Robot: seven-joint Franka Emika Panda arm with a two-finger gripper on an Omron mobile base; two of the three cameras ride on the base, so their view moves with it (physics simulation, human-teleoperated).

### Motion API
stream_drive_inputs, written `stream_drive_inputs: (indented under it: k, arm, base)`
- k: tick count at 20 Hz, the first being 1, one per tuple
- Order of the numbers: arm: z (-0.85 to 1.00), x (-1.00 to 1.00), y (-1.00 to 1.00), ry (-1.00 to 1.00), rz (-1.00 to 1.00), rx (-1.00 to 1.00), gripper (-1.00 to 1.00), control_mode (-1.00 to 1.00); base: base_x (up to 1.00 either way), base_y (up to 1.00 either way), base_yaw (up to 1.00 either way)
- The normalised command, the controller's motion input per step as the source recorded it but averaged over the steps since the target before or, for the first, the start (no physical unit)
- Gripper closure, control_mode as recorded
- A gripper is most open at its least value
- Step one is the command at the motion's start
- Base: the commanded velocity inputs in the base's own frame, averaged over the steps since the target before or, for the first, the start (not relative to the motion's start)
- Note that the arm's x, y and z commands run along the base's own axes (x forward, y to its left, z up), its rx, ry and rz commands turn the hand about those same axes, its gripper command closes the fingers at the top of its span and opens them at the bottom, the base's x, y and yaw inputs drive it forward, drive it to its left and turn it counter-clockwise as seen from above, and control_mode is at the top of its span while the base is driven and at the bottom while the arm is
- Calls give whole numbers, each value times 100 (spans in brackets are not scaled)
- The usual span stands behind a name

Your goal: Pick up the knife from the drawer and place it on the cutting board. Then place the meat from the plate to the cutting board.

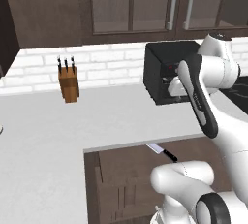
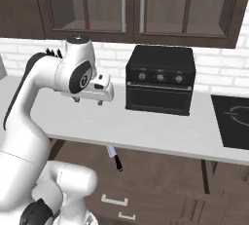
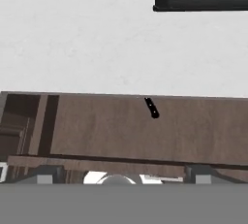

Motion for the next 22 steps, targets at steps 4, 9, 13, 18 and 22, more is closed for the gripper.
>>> stream_drive_inputs:
  k: [4, 9, 13, 18, 22]
  arm:
    - [0, 0, 0, 0, 0, 0, -100, 100]
    - [0, 0, 0, 0, 0, 0, -100, 100]
    - [0, 0, 0, 0, 0, 0, -100, 100]
    - [0, 0, 0, 0, 0, 0, -100, 100]
    - [-28, -3, -49, 0, 3, 0, -100, -100]
  base:
    - [-56, -5, 2]
    - [-65, -9, 3]
    - [-16, -16, 0]
    - [0, -34, 1]
    - [0, 0, 0]
